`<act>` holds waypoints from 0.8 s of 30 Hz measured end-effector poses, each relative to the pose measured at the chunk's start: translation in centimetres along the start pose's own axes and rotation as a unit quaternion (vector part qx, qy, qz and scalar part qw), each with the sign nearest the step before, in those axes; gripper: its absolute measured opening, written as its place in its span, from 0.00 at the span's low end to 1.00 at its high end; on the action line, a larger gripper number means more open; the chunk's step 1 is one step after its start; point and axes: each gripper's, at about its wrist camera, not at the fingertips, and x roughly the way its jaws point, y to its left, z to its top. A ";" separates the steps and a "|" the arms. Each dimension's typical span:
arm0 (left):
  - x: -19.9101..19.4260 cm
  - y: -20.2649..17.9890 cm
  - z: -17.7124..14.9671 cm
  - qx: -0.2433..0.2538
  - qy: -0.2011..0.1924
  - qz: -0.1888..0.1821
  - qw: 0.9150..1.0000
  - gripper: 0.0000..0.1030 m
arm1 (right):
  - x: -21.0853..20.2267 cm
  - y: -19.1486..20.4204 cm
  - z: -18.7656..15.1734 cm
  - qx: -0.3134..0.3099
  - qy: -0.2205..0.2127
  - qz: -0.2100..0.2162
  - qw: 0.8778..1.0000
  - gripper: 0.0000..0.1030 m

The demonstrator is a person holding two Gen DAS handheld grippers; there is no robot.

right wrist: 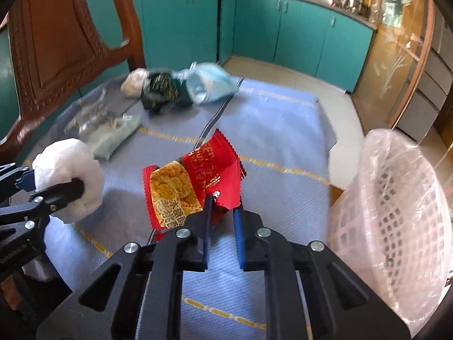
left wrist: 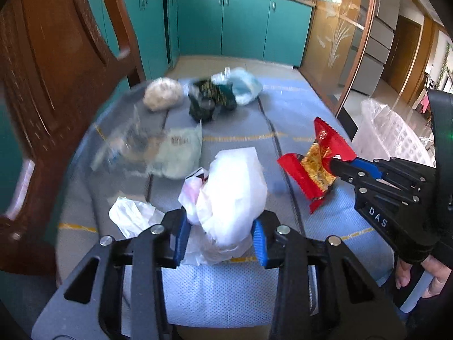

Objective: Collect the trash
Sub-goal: 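Carry both items over the wastebasket and open both tools to drop them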

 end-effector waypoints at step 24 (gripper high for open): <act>-4.3 -11.3 5.9 0.092 -0.091 -0.090 0.987 0.37 | -11.8 -16.8 -2.2 0.203 -0.155 -0.160 0.954 0.14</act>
